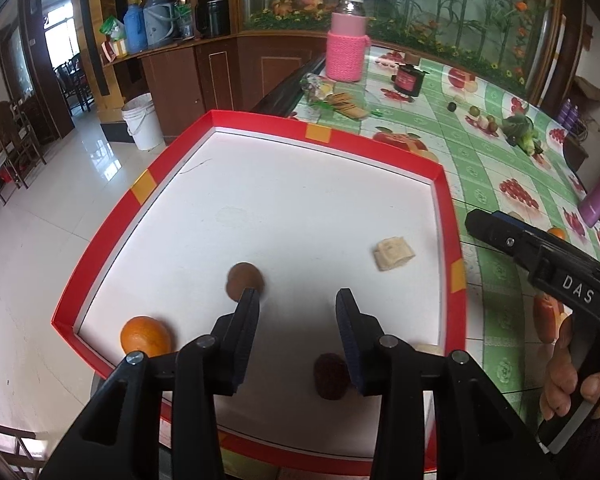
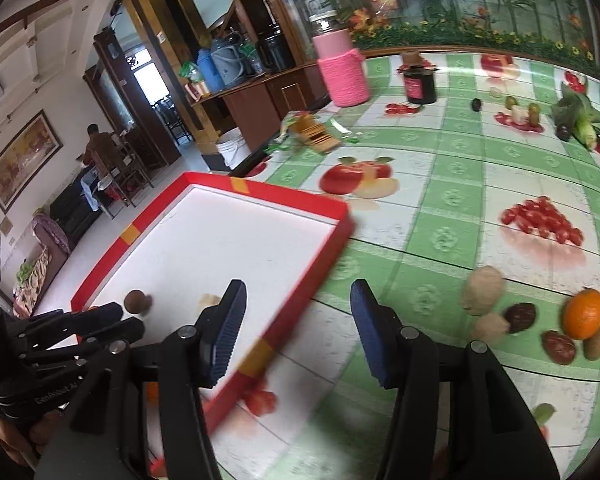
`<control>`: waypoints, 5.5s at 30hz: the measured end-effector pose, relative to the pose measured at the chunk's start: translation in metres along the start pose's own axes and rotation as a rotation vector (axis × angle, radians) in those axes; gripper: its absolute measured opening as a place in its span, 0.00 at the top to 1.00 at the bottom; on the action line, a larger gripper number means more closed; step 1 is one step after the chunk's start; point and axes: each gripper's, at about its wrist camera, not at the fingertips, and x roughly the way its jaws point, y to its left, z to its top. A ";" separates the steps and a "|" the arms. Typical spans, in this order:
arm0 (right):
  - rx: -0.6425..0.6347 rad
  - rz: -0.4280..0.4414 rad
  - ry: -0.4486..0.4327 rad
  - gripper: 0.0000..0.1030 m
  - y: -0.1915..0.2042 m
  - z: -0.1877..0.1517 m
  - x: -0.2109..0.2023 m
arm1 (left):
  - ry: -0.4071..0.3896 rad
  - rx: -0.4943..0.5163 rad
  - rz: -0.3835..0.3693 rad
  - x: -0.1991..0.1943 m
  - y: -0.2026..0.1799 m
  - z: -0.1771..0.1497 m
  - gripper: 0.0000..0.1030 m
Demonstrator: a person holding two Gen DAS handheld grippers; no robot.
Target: Organize fruits
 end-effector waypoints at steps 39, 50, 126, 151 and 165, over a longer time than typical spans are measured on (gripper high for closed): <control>-0.061 -0.214 0.099 0.76 -0.076 -0.015 -0.012 | 0.021 0.197 -0.092 0.004 -0.109 0.011 0.57; -0.009 -0.295 0.111 0.76 -0.109 -0.010 -0.027 | 0.026 0.326 -0.162 0.034 -0.175 0.040 0.57; 0.113 -0.250 0.054 0.76 -0.130 -0.003 -0.044 | 0.036 0.288 -0.227 0.043 -0.195 0.006 0.75; 0.109 -0.262 -0.113 0.76 -0.099 -0.007 -0.063 | -0.184 0.117 -0.148 -0.061 -0.055 -0.006 0.75; -0.151 0.022 -0.049 0.76 0.069 -0.017 -0.028 | -0.132 -0.010 -0.039 -0.034 0.015 -0.017 0.75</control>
